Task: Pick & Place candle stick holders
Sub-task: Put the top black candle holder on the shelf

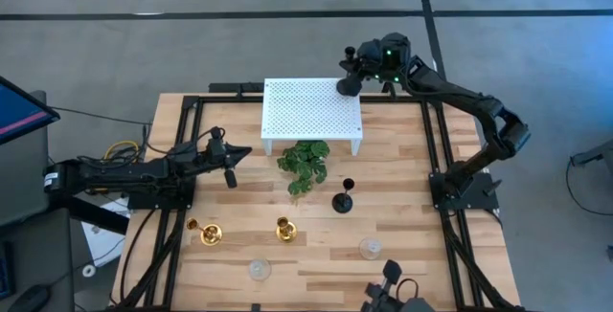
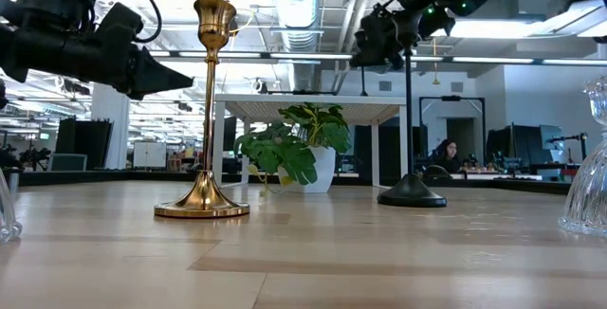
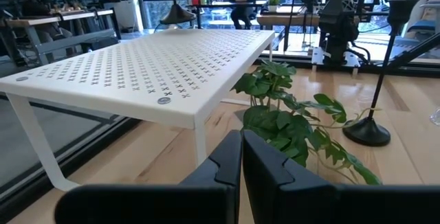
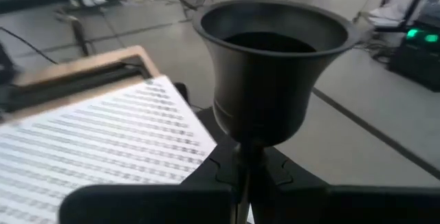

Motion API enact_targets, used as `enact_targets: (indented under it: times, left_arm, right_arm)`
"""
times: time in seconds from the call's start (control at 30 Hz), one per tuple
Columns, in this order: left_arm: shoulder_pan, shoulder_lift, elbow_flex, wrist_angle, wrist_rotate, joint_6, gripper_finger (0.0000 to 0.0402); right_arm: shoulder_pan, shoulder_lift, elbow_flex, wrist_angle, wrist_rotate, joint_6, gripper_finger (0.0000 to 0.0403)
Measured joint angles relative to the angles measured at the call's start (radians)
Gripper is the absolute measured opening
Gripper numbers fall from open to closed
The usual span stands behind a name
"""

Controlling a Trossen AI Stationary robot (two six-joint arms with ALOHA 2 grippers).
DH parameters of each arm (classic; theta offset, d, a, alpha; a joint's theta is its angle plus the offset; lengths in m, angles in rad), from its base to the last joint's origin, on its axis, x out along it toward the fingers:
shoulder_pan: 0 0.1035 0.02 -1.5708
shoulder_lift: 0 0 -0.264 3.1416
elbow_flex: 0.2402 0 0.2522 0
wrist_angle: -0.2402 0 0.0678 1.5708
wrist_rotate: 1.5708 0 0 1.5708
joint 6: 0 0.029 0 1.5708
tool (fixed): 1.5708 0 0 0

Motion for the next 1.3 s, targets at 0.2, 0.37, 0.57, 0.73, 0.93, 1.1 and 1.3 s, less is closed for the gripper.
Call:
enact_targets:
  times: [0.2,0.37,0.57,0.73,0.93,1.1,1.3]
  left_arm:
    - [0.0,0.0,0.0,0.006,0.0,0.0,0.0014]
    - [0.0,0.0,0.0,0.007,0.0,0.0,0.0014]
    - [0.0,0.0,0.0,0.013,0.0,0.0,0.0014]
    - [0.0,0.0,0.0,0.014,0.0,0.0,0.0014]
    - [0.0,0.0,0.0,0.014,0.0,0.0,0.0014]
    - [0.0,0.0,0.0,0.015,0.0,0.0,0.0014]
    - [0.0,0.0,0.0,0.015,0.0,0.0,0.0014]
  right_arm:
    - [0.003,0.0,-0.001,0.02,-0.032,0.007,0.0]
    - [0.004,0.0,-0.002,-0.004,-0.035,0.016,0.0]
    - [0.025,0.0,-0.002,-0.013,-0.035,0.016,0.0]
    - [0.048,0.0,-0.002,-0.007,-0.033,0.012,0.0]
    - [0.057,0.063,-0.002,0.043,-0.01,0.005,0.0]
    - [0.062,0.113,0.003,0.116,-0.011,0.008,0.0]
    - [0.053,0.094,-0.002,0.116,-0.007,0.0,0.0]
